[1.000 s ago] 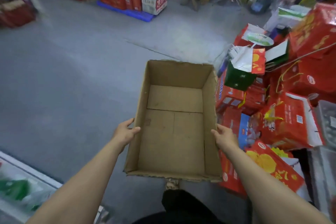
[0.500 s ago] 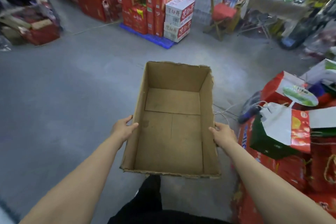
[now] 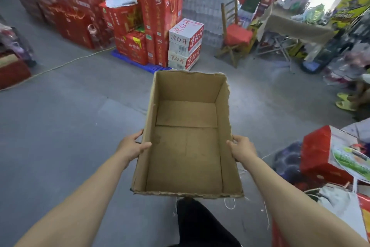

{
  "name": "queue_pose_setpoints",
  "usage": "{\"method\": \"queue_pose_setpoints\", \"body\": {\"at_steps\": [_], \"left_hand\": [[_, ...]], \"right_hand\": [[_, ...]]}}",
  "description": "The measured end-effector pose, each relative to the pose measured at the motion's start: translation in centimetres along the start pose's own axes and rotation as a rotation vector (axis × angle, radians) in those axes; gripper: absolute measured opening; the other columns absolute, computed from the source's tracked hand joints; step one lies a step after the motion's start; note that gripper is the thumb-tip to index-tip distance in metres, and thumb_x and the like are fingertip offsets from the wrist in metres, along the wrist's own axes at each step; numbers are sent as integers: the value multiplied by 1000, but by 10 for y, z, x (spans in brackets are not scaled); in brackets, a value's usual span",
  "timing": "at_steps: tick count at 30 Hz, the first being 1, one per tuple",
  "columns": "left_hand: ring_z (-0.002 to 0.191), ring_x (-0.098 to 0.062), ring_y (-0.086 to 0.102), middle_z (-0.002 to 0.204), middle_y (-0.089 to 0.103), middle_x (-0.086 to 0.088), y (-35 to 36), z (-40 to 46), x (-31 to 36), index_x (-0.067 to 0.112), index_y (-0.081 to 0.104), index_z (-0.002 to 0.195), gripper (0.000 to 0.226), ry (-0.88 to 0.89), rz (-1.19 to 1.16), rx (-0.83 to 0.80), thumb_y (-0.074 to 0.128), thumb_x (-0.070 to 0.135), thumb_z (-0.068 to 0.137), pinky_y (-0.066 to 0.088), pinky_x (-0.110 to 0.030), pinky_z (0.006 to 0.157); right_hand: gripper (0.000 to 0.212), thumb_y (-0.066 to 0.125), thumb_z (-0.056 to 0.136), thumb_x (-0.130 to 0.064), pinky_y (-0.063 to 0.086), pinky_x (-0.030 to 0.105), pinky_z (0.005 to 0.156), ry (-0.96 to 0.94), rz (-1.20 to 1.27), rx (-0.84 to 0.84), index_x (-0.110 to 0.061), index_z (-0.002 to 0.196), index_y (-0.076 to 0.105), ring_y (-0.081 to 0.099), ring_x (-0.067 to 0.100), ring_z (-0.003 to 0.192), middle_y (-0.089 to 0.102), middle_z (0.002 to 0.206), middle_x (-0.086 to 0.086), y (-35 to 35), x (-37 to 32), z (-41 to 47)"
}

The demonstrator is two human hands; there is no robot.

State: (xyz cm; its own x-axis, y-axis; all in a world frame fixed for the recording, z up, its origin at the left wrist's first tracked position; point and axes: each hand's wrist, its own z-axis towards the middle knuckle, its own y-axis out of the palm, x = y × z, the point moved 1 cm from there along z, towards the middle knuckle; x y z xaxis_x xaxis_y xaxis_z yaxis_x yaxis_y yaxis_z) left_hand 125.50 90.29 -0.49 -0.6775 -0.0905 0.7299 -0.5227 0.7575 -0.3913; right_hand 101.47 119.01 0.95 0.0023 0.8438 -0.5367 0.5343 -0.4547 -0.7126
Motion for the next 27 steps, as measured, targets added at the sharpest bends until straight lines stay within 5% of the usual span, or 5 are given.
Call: {"method": "queue_pose_setpoints", "body": {"at_steps": [4, 9, 27], "left_hand": [[86, -25, 69, 100, 70, -10, -4, 114, 67, 32, 41, 143, 70, -13, 7, -20, 75, 26, 82, 58, -40, 82], [99, -26, 65, 133, 58, -8, -34, 257, 166, 36, 42, 142, 65, -50, 40, 28, 72, 30, 84, 56, -42, 88], [115, -28, 56, 140, 53, -3, -131, 705, 464, 34, 46, 140, 61, 42, 183, 56, 69, 34, 83, 49, -38, 95]], "right_hand": [[36, 53, 96, -38, 61, 41, 73, 7, 37, 2, -30, 130, 61, 70, 19, 72, 73, 89, -6, -8, -66, 113], [40, 55, 98, -35, 62, 40, 71, 39, 110, -36, -25, 136, 57, 70, 19, 72, 72, 100, -1, -19, -160, 247], [37, 63, 93, -32, 62, 47, 63, 78, 145, -10, -29, 130, 61, 72, 26, 66, 74, 73, 2, -32, -472, 670]]}}
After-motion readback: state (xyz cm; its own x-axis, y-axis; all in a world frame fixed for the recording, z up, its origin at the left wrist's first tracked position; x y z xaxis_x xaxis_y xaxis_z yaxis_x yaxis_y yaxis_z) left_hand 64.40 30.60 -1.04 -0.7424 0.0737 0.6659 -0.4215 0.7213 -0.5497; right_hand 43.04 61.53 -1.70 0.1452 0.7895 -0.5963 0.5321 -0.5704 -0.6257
